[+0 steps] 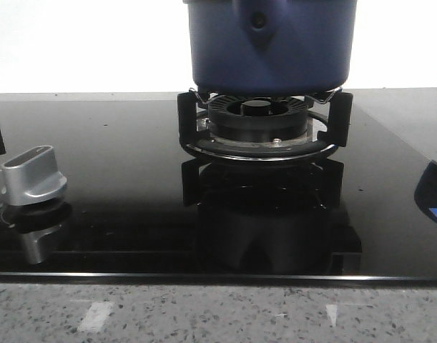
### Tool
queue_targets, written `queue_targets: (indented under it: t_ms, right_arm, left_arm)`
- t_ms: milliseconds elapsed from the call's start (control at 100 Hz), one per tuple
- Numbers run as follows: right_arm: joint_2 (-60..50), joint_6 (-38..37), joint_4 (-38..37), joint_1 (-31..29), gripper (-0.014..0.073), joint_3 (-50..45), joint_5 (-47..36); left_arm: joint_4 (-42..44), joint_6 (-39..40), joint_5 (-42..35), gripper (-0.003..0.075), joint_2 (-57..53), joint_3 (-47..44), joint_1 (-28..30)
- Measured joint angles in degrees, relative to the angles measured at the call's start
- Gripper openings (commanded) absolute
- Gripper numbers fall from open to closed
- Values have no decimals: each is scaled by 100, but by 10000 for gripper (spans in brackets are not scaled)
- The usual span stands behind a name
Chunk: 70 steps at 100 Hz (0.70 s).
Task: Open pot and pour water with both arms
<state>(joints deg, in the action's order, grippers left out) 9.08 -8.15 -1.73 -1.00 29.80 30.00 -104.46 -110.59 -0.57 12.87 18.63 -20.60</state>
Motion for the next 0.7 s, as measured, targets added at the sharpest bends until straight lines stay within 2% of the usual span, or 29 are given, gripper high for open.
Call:
queue_targets:
  t_ms: [700]
  right_arm:
    - [0, 9, 0, 0, -74, 0, 288]
  left_arm:
    - [0, 0, 57, -20, 0, -12, 0]
